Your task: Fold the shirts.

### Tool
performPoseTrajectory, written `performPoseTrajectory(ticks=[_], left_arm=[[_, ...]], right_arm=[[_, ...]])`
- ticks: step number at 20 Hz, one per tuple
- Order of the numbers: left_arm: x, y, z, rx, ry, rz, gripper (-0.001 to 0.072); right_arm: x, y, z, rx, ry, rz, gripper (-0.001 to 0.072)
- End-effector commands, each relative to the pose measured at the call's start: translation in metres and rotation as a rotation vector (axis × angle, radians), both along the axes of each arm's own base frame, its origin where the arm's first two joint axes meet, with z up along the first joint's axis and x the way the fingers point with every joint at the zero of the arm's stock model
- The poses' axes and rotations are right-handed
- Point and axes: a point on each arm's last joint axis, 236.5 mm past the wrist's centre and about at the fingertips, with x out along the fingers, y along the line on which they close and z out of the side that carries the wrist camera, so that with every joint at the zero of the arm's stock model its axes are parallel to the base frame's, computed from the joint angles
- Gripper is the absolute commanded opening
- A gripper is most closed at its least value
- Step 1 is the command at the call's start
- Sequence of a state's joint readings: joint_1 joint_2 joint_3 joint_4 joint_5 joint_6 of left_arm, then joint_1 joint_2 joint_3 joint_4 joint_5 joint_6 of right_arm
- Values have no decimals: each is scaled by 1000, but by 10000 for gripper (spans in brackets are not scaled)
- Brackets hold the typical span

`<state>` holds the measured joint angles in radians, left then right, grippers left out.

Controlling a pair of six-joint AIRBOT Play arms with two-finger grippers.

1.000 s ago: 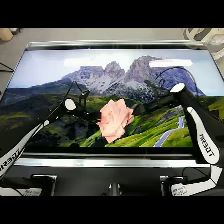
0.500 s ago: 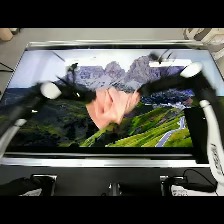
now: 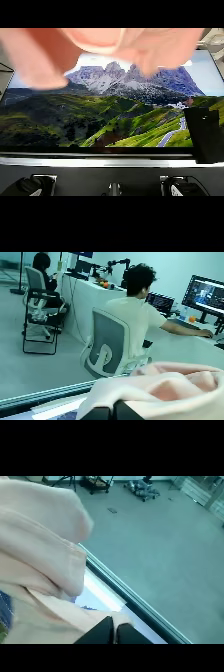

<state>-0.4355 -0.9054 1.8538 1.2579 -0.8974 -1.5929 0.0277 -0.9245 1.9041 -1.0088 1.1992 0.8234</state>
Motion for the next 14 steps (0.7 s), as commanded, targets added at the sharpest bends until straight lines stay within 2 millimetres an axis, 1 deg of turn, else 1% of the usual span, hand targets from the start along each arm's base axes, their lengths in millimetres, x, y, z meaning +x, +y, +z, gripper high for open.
performPoseTrajectory(ticks=[1, 2, 3, 4, 5, 7, 8, 10, 11, 12, 14], left_arm=[[-21, 5, -15, 77, 60, -19, 27], [-16, 0, -35, 123, 122, -29, 27], [-8, -6, -60, 177, 200, -41, 27], [2, -12, -90, 232, 288, -54, 27], [12, -18, -121, 279, 371, -64, 28], [34, -28, -197, 364, 550, -78, 28], [42, -32, -245, 426, 643, -90, 28], [49, -35, -341, 514, 835, -105, 28], [52, -37, -380, 529, 909, -104, 27], [58, -38, -416, 545, 955, -98, 27], [77, -44, -462, 561, 1004, -87, 27]], right_arm=[[-33, -6, -15, -7, 105, -26, 19], [-31, -7, -37, -40, 196, -24, 19], [-29, -10, -66, -75, 315, -24, 19], [-28, -15, -100, -116, 464, -32, 19], [-27, -19, -139, -156, 632, -24, 19], [-28, -22, -216, -212, 917, 12, 19], [-27, -23, -255, -228, 1019, 28, 19], [-18, -21, -326, -191, 1146, 13, 19], [-7, -20, -358, -171, 1157, -7, 19], [10, -21, -390, -136, 1141, -47, 20], [33, -25, -439, -99, 1157, -113, 20]])
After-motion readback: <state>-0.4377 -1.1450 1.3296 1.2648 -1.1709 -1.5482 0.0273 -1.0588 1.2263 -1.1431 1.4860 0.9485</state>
